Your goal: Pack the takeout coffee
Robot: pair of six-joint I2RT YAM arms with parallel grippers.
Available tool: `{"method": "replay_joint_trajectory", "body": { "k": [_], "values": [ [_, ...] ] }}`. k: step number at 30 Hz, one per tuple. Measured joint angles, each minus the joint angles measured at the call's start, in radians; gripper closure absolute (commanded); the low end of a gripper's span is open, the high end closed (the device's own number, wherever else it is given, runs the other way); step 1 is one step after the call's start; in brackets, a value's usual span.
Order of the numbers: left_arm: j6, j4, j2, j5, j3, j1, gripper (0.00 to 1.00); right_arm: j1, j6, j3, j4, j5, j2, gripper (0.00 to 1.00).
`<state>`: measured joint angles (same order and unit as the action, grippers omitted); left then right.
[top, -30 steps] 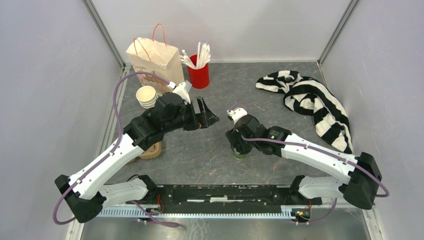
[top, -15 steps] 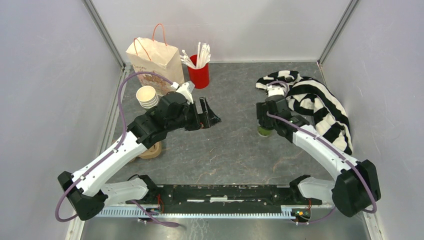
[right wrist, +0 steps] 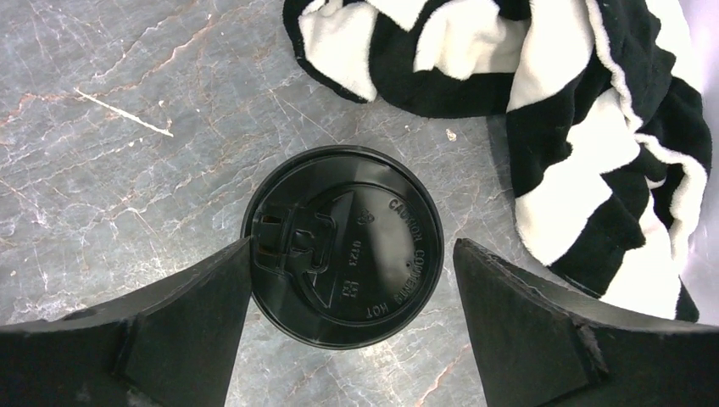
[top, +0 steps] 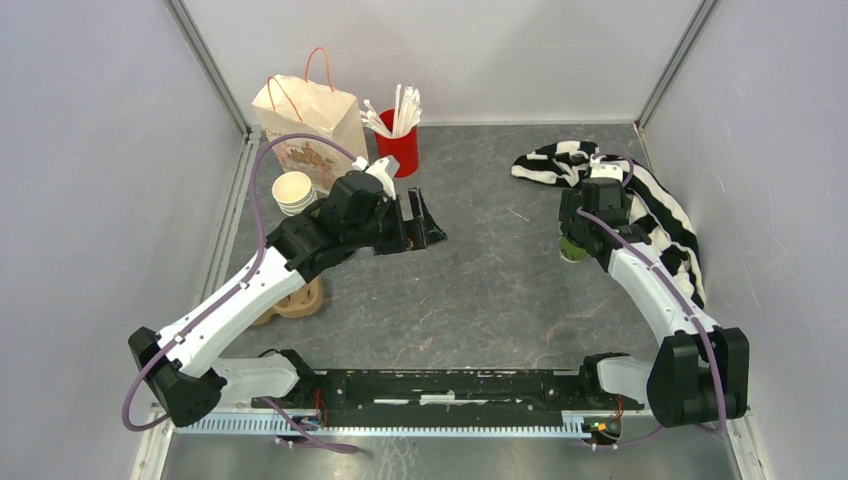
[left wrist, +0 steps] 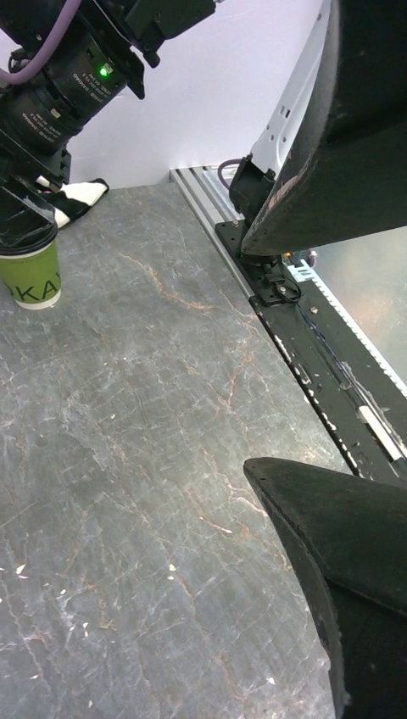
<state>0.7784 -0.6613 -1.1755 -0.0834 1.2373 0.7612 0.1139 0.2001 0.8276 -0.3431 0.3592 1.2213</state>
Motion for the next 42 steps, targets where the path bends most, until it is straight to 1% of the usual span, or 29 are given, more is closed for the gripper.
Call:
{"method": "replay_joint_trajectory", "body": {
  "k": [3, 11, 15, 31, 36, 39, 42],
  "values": [
    [-0.020, -0.003, -0.020, -0.008, 0.025, -0.010, 0.06, -0.001, -0.014, 0.016, -0.026, -0.014, 0.002, 0.02],
    [-0.048, -0.011, -0.042, -0.044, 0.034, -0.036, 0.06, -0.005, -0.061, 0.084, -0.212, -0.048, 0.002, 0.02],
    [-0.048, -0.013, -0.042, -0.054, 0.034, -0.041, 0.06, -0.005, -0.076, 0.101, -0.256, -0.058, 0.001, 0.02],
    [-0.059, -0.013, -0.042, -0.061, 0.034, -0.053, 0.06, -0.005, -0.113, 0.193, -0.299, -0.073, 0.020, 0.02],
    [-0.060, -0.013, -0.042, -0.069, 0.034, -0.062, 0.05, -0.002, -0.142, 0.203, -0.320, -0.112, 0.023, 0.02],
    [-0.060, -0.014, -0.042, -0.070, 0.034, -0.072, 0.05, 0.015, -0.166, 0.214, -0.333, -0.149, 0.023, 0.02],
    [-0.060, -0.020, -0.042, -0.068, 0.034, -0.090, 0.05, 0.082, -0.182, 0.223, -0.348, -0.191, 0.023, 0.02]
  ]
}}
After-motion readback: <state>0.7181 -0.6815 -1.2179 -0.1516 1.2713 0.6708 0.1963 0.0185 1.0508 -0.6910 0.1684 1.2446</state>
